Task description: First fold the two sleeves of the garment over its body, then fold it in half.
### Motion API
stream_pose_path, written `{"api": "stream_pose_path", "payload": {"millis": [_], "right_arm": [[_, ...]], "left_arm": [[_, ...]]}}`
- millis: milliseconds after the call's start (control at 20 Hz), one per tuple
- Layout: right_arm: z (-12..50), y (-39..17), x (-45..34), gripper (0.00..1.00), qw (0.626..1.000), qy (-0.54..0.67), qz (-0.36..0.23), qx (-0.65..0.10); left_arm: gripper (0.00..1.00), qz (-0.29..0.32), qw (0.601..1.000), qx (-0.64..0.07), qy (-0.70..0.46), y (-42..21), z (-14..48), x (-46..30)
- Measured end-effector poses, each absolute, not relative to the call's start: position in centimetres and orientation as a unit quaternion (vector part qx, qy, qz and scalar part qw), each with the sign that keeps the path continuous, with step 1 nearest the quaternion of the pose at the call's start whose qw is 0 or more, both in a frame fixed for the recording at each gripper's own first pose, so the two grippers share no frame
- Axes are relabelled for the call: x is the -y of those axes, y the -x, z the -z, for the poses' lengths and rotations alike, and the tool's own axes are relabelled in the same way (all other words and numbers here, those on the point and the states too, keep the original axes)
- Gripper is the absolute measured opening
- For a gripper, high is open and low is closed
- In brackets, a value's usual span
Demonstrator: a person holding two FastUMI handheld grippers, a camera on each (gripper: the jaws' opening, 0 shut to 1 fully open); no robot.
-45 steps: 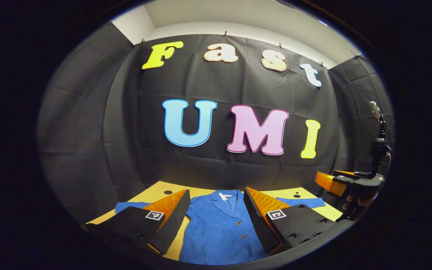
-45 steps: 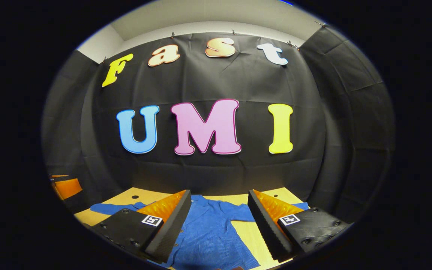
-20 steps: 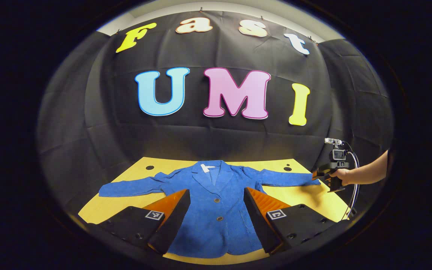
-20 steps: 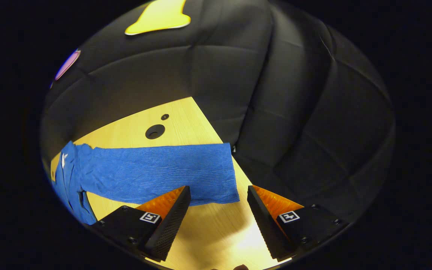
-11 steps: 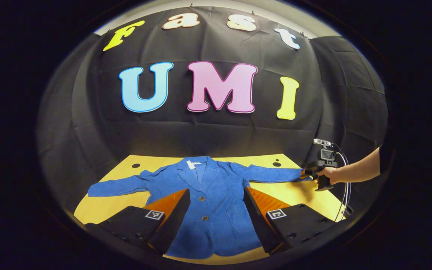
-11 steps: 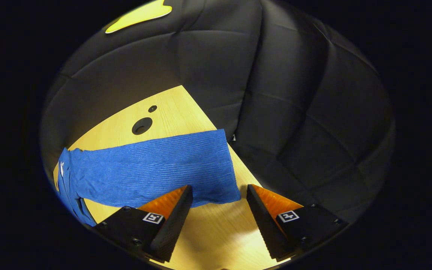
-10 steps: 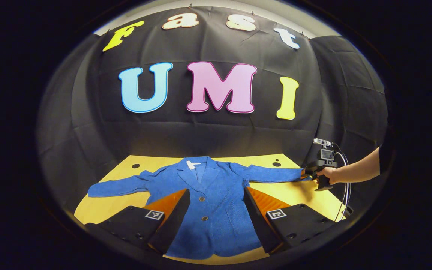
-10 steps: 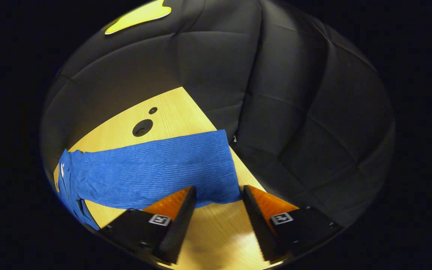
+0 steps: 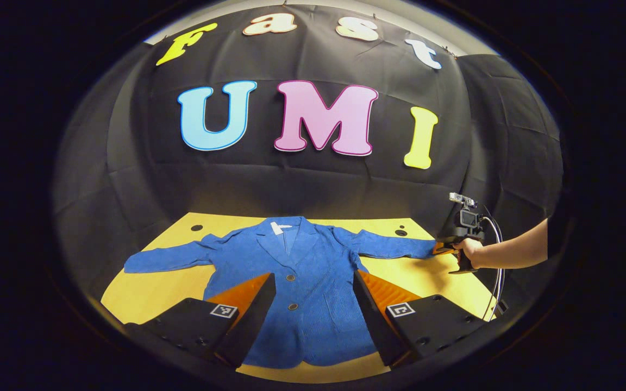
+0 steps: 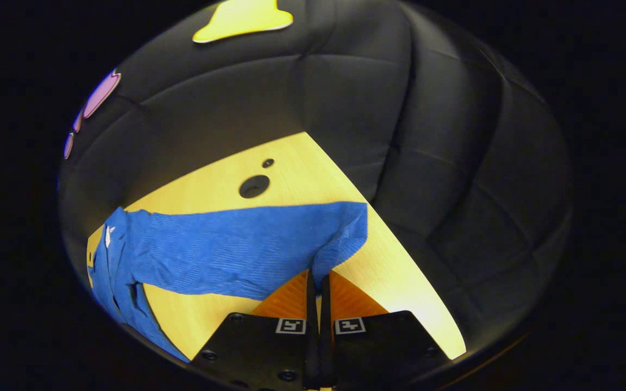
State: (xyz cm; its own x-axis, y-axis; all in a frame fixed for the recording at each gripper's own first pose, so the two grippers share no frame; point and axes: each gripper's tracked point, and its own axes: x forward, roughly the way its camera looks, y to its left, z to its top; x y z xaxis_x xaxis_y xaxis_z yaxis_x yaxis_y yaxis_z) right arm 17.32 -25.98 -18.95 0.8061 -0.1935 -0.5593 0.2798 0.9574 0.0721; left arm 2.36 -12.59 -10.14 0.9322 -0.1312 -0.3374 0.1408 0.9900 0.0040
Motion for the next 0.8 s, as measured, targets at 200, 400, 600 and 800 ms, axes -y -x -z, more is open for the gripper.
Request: {"api": "stream_pose_path", "payload": {"millis": [200, 400, 600, 800], "right_arm": [[14.2, -19.2, 16.2, 0.05, 0.964, -0.085, 0.037, -0.248], [11.2, -20.9, 4.6, 0.04, 0.967, -0.089, -0.060, -0.231], [12.7, -19.8, -7.4, 0.04, 0.945, -0.139, -0.138, -0.263], [14.9, -16.4, -18.3, 0.04, 0.896, -0.233, -0.206, -0.315]], "left_arm": [[0.82, 0.049, 0.985, -0.165, 0.003, -1.9, 10.3, 11.1], [0.82, 0.024, 0.985, -0.168, 0.022, -1.2, 10.9, 8.7], [0.82, -0.015, 0.984, -0.173, 0.045, 0.0, 11.3, 5.6], [0.82, -0.051, 0.980, -0.181, 0.071, 1.5, 12.7, 2.0]]}}
